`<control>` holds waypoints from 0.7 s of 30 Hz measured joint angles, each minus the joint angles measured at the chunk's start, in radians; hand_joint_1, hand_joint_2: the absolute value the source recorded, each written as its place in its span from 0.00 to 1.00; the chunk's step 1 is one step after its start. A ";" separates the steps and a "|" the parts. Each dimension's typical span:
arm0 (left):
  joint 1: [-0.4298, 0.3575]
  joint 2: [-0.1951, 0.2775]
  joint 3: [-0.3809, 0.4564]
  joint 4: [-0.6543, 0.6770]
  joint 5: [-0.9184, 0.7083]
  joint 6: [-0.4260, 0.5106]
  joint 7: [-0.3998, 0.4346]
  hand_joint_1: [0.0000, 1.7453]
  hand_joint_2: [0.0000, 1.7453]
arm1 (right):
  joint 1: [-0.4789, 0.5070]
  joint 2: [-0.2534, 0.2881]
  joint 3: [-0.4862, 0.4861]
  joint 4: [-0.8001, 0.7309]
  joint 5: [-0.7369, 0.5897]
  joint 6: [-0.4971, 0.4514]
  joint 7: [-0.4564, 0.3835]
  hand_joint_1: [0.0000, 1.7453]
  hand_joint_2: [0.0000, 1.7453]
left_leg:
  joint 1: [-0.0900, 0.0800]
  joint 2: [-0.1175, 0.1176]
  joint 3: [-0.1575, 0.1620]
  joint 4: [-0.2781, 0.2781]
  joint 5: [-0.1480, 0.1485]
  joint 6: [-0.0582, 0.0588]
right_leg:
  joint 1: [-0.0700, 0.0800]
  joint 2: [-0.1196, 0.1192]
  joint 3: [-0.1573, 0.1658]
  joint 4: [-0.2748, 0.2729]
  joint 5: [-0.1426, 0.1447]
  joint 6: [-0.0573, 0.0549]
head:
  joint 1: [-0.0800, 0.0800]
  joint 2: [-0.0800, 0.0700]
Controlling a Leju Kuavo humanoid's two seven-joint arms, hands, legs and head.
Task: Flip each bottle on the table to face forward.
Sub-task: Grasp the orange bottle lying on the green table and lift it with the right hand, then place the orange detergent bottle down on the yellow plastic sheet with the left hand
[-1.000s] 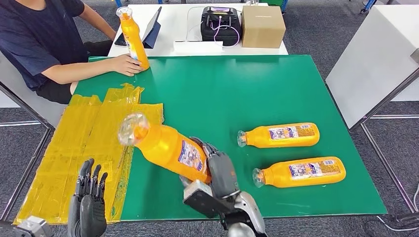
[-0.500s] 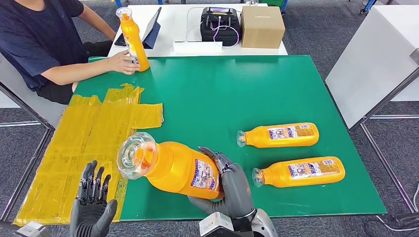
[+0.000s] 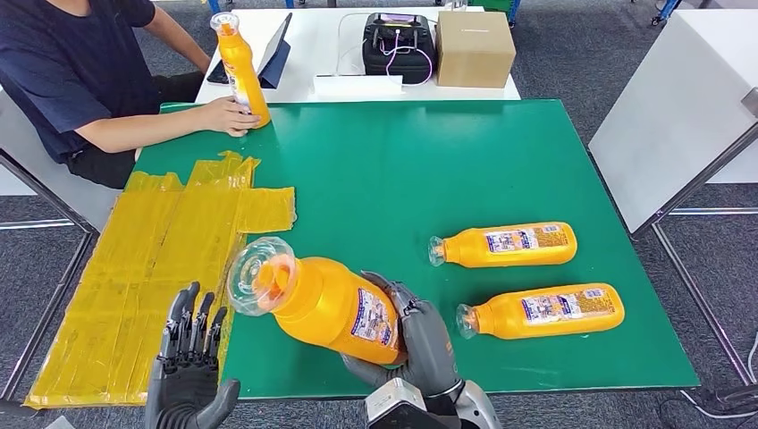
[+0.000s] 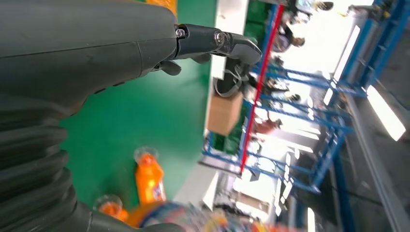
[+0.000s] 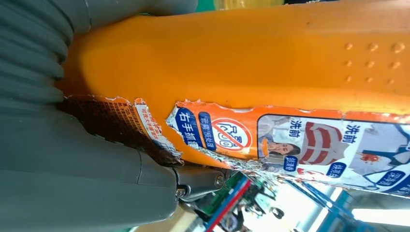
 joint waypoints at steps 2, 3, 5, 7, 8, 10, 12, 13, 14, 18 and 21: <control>-0.003 0.018 -0.031 0.004 0.001 0.002 -0.015 0.00 1.00 | 0.000 -0.002 0.000 0.013 -0.005 0.003 0.002 1.00 1.00 | 0.000 0.000 0.000 0.000 0.000 0.000 | 0.000 0.000 0.000 0.000 0.000 0.000 | 0.000 0.000; -0.005 0.028 -0.047 0.006 0.002 0.006 -0.019 0.00 1.00 | 0.000 -0.003 0.000 0.019 -0.007 0.004 0.003 1.00 1.00 | 0.000 0.000 0.000 0.000 0.000 0.000 | 0.000 0.000 0.000 0.000 0.000 0.000 | 0.000 0.000; -0.011 0.048 -0.077 0.012 0.005 0.015 -0.024 0.00 1.00 | 0.000 -0.003 0.000 0.031 -0.009 0.004 0.005 1.00 1.00 | 0.000 0.000 0.000 0.000 0.000 0.000 | 0.000 0.000 0.000 0.000 0.000 0.000 | 0.000 0.000; -0.017 0.067 -0.103 0.019 0.007 0.022 -0.026 0.00 1.00 | 0.000 -0.003 -0.001 0.042 -0.010 0.005 0.007 1.00 1.00 | 0.000 0.000 0.000 0.000 0.000 0.000 | 0.000 0.000 0.000 0.000 0.000 0.000 | 0.000 0.000; -0.020 0.075 -0.114 0.022 0.008 0.024 -0.027 0.00 1.00 | 0.000 -0.003 -0.001 0.046 -0.010 0.005 0.008 1.00 1.00 | 0.000 0.000 0.000 0.000 0.000 0.000 | 0.000 0.000 0.000 0.000 0.000 0.000 | 0.000 0.000; -0.024 0.088 -0.132 0.028 0.009 0.029 -0.028 0.00 1.00 | 0.000 -0.003 -0.001 0.051 -0.006 0.007 0.013 1.00 1.00 | 0.000 0.000 0.000 0.000 0.000 0.000 | 0.000 0.000 0.000 0.000 0.000 0.000 | 0.000 0.000; -0.029 0.101 -0.147 0.035 0.010 0.038 -0.031 0.00 1.00 | -0.001 -0.003 -0.001 0.056 0.001 0.015 0.017 1.00 1.00 | 0.000 0.000 0.000 0.000 0.000 0.000 | 0.000 0.000 0.000 0.000 0.000 0.000 | 0.000 0.000; -0.031 0.106 -0.154 0.038 0.010 0.042 -0.033 0.00 1.00 | -0.001 -0.003 0.000 0.058 0.005 0.020 0.019 1.00 1.00 | 0.000 0.000 0.000 0.000 0.000 0.000 | 0.000 0.000 0.000 0.000 0.000 0.000 | 0.000 0.000; -0.034 0.113 -0.161 0.041 0.010 0.048 -0.034 0.00 1.00 | -0.002 -0.003 0.000 0.061 0.011 0.029 0.020 1.00 1.00 | 0.000 0.000 0.000 0.000 0.000 0.000 | 0.000 0.000 0.000 0.000 0.000 0.000 | 0.000 0.000; -0.045 0.139 -0.188 0.054 0.016 0.079 -0.025 0.00 1.00 | -0.020 0.002 0.012 0.076 0.051 0.090 0.021 1.00 1.00 | 0.000 0.000 0.000 0.000 0.000 0.000 | 0.000 0.000 0.000 0.000 0.000 0.000 | 0.000 0.000; -0.054 0.156 -0.203 0.066 0.017 0.098 -0.015 0.00 1.00 | -0.041 0.009 0.036 0.089 0.087 0.140 0.021 1.00 1.00 | 0.000 0.000 0.000 0.000 0.000 0.000 | 0.000 0.000 0.000 0.000 0.000 0.000 | 0.000 0.000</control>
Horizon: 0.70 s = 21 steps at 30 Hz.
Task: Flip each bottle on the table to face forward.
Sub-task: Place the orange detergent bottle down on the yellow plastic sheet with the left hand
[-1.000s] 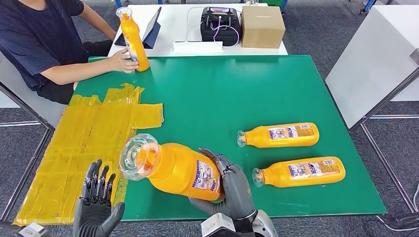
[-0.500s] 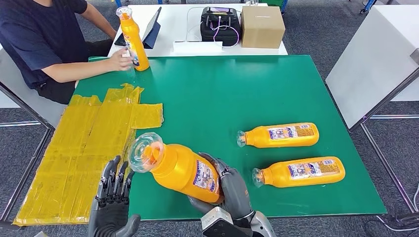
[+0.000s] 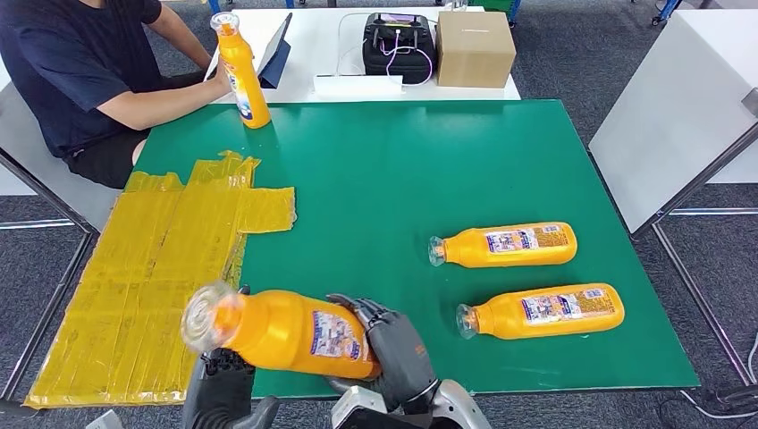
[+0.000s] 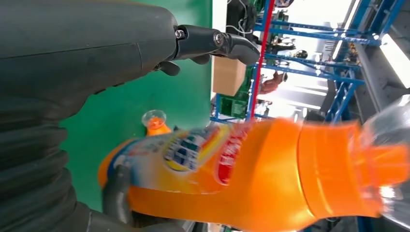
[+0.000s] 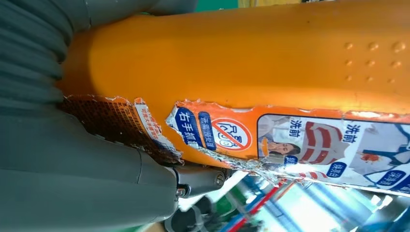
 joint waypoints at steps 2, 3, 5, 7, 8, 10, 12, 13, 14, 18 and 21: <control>-0.002 0.008 -0.008 0.006 0.000 0.005 0.002 0.00 1.00 | -0.009 0.004 0.016 0.008 0.011 0.014 0.000 1.00 1.00 | 0.000 0.000 0.000 0.000 0.000 0.000 | 0.000 0.000 0.000 0.000 0.000 0.000 | 0.000 0.000; -0.002 0.011 -0.010 0.009 -0.001 0.007 0.002 0.00 1.00 | -0.014 0.005 0.023 0.012 0.016 0.021 -0.001 1.00 1.00 | 0.000 0.000 0.000 0.000 0.000 0.000 | 0.000 0.000 0.000 0.000 0.000 0.000 | 0.000 0.000; -0.004 0.016 -0.012 0.013 -0.002 0.009 0.002 0.00 1.00 | -0.025 0.006 0.039 0.019 0.031 0.045 -0.002 1.00 1.00 | 0.000 0.000 0.000 0.000 0.000 0.000 | 0.000 0.000 0.000 0.000 0.000 0.000 | 0.000 0.000; -0.005 0.020 -0.012 0.017 -0.002 0.010 0.002 0.00 1.00 | -0.037 0.006 0.063 0.028 0.048 0.072 -0.002 1.00 1.00 | 0.000 0.000 0.000 0.000 0.000 0.000 | 0.000 0.000 0.000 0.000 0.000 0.000 | 0.000 0.000; -0.006 0.022 -0.013 0.019 -0.002 0.010 0.002 0.00 1.00 | -0.044 0.006 0.076 0.034 0.055 0.083 -0.003 1.00 1.00 | 0.000 0.000 0.000 0.000 0.000 0.000 | 0.000 0.000 0.000 0.000 0.000 0.000 | 0.000 0.000; -0.006 0.026 -0.013 0.021 -0.005 0.010 0.001 0.00 1.00 | -0.059 0.006 0.099 0.045 0.064 0.102 -0.006 1.00 1.00 | 0.000 0.000 0.000 0.000 0.000 0.000 | 0.000 0.000 0.000 0.000 0.000 0.000 | 0.000 0.000; -0.006 0.028 -0.013 0.024 -0.008 0.010 0.001 0.00 1.00 | -0.073 0.004 0.120 0.057 0.069 0.118 -0.011 1.00 1.00 | 0.000 0.000 0.000 0.000 0.000 0.000 | 0.000 0.000 0.000 0.000 0.000 0.000 | 0.000 0.000; -0.007 0.029 -0.013 0.026 -0.008 0.010 0.000 0.00 1.00 | -0.079 0.003 0.130 0.063 0.070 0.124 -0.014 1.00 1.00 | 0.000 0.000 0.000 0.000 0.000 0.000 | 0.000 0.000 0.000 0.000 0.000 0.000 | 0.000 0.000; -0.007 0.029 -0.013 0.027 -0.009 0.010 0.000 0.00 1.00 | -0.084 0.002 0.138 0.068 0.071 0.129 -0.017 1.00 1.00 | 0.000 0.000 0.000 0.000 0.000 0.000 | 0.000 0.000 0.000 0.000 0.000 0.000 | 0.000 0.000; -0.006 0.031 -0.012 0.032 -0.009 0.009 0.000 0.00 1.00 | -0.103 -0.002 0.165 0.093 0.071 0.145 -0.022 1.00 1.00 | 0.000 0.000 0.000 0.000 0.000 0.000 | 0.000 0.000 0.000 0.000 0.000 0.000 | 0.000 0.000; -0.005 0.032 -0.010 0.035 -0.009 0.009 0.000 0.00 1.00 | -0.113 -0.002 0.178 0.110 0.071 0.151 -0.022 1.00 1.00 | 0.000 0.000 0.000 0.000 0.000 0.000 | 0.000 0.000 0.000 0.000 0.000 0.000 | 0.000 0.000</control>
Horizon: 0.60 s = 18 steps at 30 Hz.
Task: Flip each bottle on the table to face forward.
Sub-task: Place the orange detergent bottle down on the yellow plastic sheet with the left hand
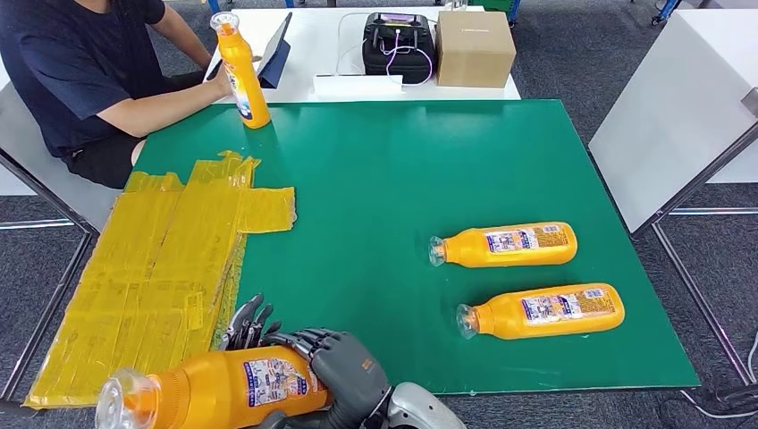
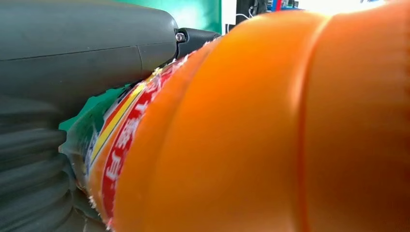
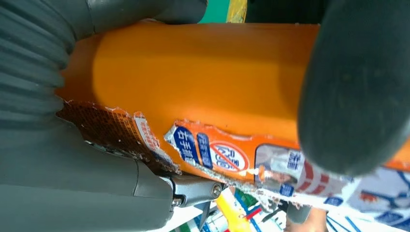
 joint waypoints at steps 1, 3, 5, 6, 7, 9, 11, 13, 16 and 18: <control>0.001 0.000 0.001 0.001 0.000 0.000 0.000 0.00 1.00 | -0.002 0.000 0.003 0.004 0.000 0.000 0.000 1.00 1.00 | 0.000 0.000 0.000 0.000 0.000 0.000 | 0.000 0.000 0.000 0.000 0.000 0.000 | 0.000 0.000; 0.003 0.001 0.001 0.001 0.000 0.000 0.000 0.00 1.00 | -0.006 0.000 0.007 0.012 0.000 0.000 0.000 1.00 1.00 | 0.000 0.000 0.000 0.000 0.000 0.000 | 0.000 0.000 0.000 0.000 0.000 0.000 | 0.000 0.000; 0.005 0.002 0.001 0.002 0.001 0.000 0.000 0.27 1.00 | -0.010 0.001 0.011 0.019 -0.001 0.001 -0.001 1.00 1.00 | 0.000 0.000 0.000 0.000 0.000 0.000 | 0.000 0.000 0.000 0.000 0.000 0.000 | 0.000 0.000; 0.005 0.002 0.002 0.002 0.002 0.000 0.000 0.52 1.00 | -0.013 0.001 0.013 0.022 -0.001 0.002 -0.001 1.00 1.00 | 0.000 0.000 0.000 0.000 0.000 0.000 | 0.000 0.000 0.000 0.000 0.000 0.000 | 0.000 0.000; 0.005 0.003 0.002 0.003 0.006 -0.001 0.000 0.77 1.00 | -0.015 0.001 0.015 0.026 -0.001 0.002 -0.001 1.00 1.00 | 0.000 0.000 0.000 0.000 0.000 0.000 | 0.000 0.000 0.000 0.000 0.000 0.000 | 0.000 0.000; 0.007 0.003 0.004 0.007 0.020 -0.004 0.000 1.00 1.00 | -0.022 0.002 0.020 0.038 -0.001 0.003 -0.002 1.00 1.00 | 0.000 0.000 0.000 0.000 0.000 0.000 | 0.000 0.000 0.000 0.000 0.000 0.000 | 0.000 0.000; 0.010 0.003 0.008 0.012 0.036 -0.009 -0.001 1.00 1.00 | -0.026 0.003 0.026 0.049 0.000 0.003 -0.002 1.00 1.00 | 0.000 0.000 0.000 0.000 0.000 0.000 | 0.000 0.000 0.000 0.000 0.000 0.000 | 0.000 0.000; 0.012 0.003 0.013 0.016 0.045 -0.014 -0.003 1.00 1.00 | -0.027 0.004 0.029 0.057 0.000 0.003 -0.003 1.00 1.00 | 0.000 0.000 0.000 0.000 0.000 0.000 | 0.000 0.000 0.000 0.000 0.000 0.000 | 0.000 0.000; 0.014 0.002 0.020 0.018 0.049 -0.017 -0.003 1.00 1.00 | -0.028 0.006 0.031 0.064 0.000 0.003 -0.005 1.00 1.00 | 0.000 0.000 0.000 0.000 0.000 0.000 | 0.000 0.000 0.000 0.000 0.000 0.000 | 0.000 0.000; 0.014 0.001 0.023 0.019 0.051 -0.019 -0.004 1.00 1.00 | -0.028 0.006 0.032 0.067 0.000 0.003 -0.008 1.00 1.00 | 0.000 0.000 0.000 0.000 0.000 0.000 | 0.000 0.000 0.000 0.000 0.000 0.000 | 0.000 0.000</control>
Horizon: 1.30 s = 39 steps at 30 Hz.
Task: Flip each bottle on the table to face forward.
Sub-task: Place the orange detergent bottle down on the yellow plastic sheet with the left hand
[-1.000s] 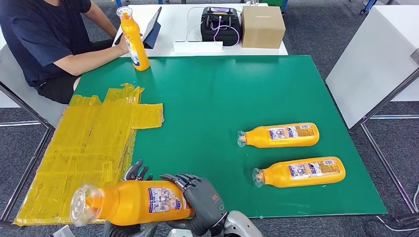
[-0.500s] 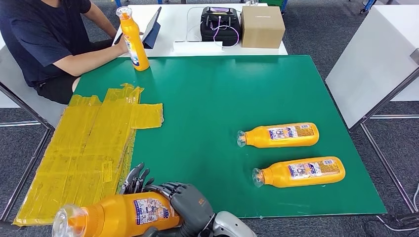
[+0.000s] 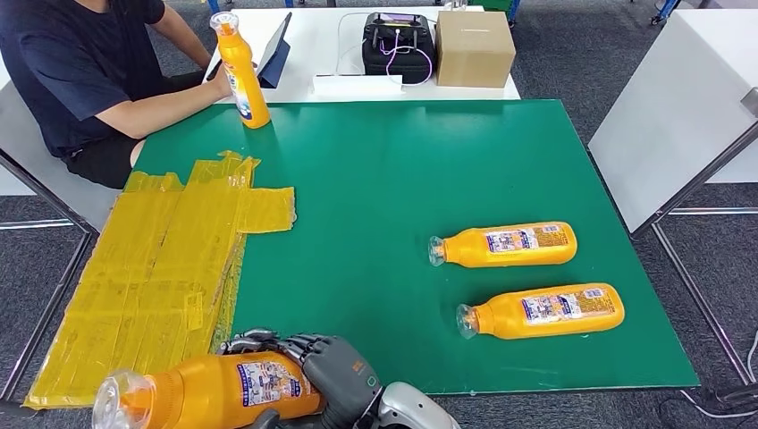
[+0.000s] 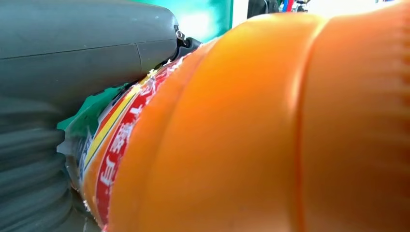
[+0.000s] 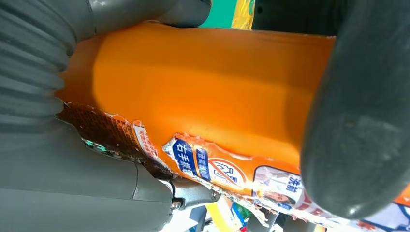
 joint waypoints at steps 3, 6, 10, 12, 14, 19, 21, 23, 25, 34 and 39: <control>0.000 -0.004 0.005 0.000 0.002 -0.004 -0.002 1.00 1.00 | 0.001 0.000 0.000 0.001 0.000 0.000 -0.002 1.00 1.00 | 0.000 0.000 0.000 0.000 0.000 0.000 | 0.000 0.000 0.000 0.000 0.000 0.000 | 0.000 0.000; 0.000 -0.008 0.009 0.002 0.003 -0.011 -0.002 1.00 1.00 | 0.001 0.000 0.000 0.002 0.001 0.000 -0.002 1.00 1.00 | 0.000 0.000 0.000 0.000 0.000 0.000 | 0.000 0.000 0.000 0.000 0.000 0.000 | 0.000 0.000; 0.001 -0.013 0.013 0.005 0.004 -0.015 -0.003 1.00 1.00 | 0.002 0.000 0.000 0.003 0.001 0.000 -0.002 1.00 1.00 | 0.000 0.000 0.000 0.000 0.000 0.000 | 0.000 0.000 0.000 0.000 0.000 0.000 | 0.000 0.000; 0.002 -0.015 0.015 0.005 0.005 -0.016 -0.003 1.00 1.00 | 0.002 0.000 0.000 0.003 0.002 0.000 -0.002 1.00 1.00 | 0.000 0.000 0.000 0.000 0.000 0.000 | 0.000 0.000 0.000 0.000 0.000 0.000 | 0.000 0.000; 0.003 -0.018 0.017 0.005 0.007 -0.020 -0.003 1.00 1.00 | 0.003 0.000 -0.001 0.003 0.006 -0.002 0.000 0.73 1.00 | 0.000 0.000 0.000 0.000 0.000 0.000 | 0.000 0.000 0.000 0.000 0.000 0.000 | 0.000 0.000; 0.004 -0.032 0.022 0.003 -0.032 -0.001 -0.002 1.00 1.00 | 0.024 -0.011 -0.016 -0.017 0.027 -0.065 0.036 0.00 0.00 | 0.000 0.000 0.000 0.000 0.000 0.000 | 0.000 0.000 -0.001 0.000 0.000 0.000 | 0.000 0.000; 0.005 -0.041 0.023 -0.006 -0.108 0.046 -0.003 1.00 1.00 | 0.052 -0.028 -0.031 -0.051 0.024 -0.118 0.066 0.00 0.00 | 0.000 -0.001 0.000 0.000 0.000 0.000 | 0.000 0.000 0.000 0.000 0.000 0.000 | 0.000 0.000; 0.005 -0.050 0.027 -0.027 -0.237 0.133 -0.002 1.00 1.00 | 0.093 -0.051 -0.053 -0.108 0.012 -0.179 0.096 0.00 0.00 | 0.000 -0.001 -0.001 0.000 0.000 0.000 | 0.000 0.000 0.000 0.000 0.000 0.000 | 0.000 0.000; 0.003 -0.056 0.037 -0.055 -0.377 0.227 0.002 1.00 1.00 | 0.135 -0.076 -0.075 -0.173 0.008 -0.233 0.117 0.00 0.00 | -0.001 0.000 -0.001 0.000 0.000 0.000 | 0.000 0.000 -0.001 0.000 0.000 0.000 | 0.000 0.000; -0.008 -0.072 0.094 -0.135 -0.824 0.521 0.017 1.00 1.00 | 0.273 -0.190 -0.132 -0.405 0.037 -0.371 0.162 0.00 0.00 | 0.000 0.000 -0.001 0.000 -0.001 0.000 | 0.000 0.000 0.000 0.000 0.000 0.000 | 0.000 0.000; -0.013 -0.070 0.112 -0.132 -1.156 0.669 0.110 1.00 1.00 | 0.313 -0.230 -0.136 -0.472 0.051 -0.432 0.192 0.00 0.00 | 0.000 0.000 0.000 0.000 -0.001 0.000 | 0.000 0.000 -0.001 0.000 0.000 0.000 | 0.000 0.000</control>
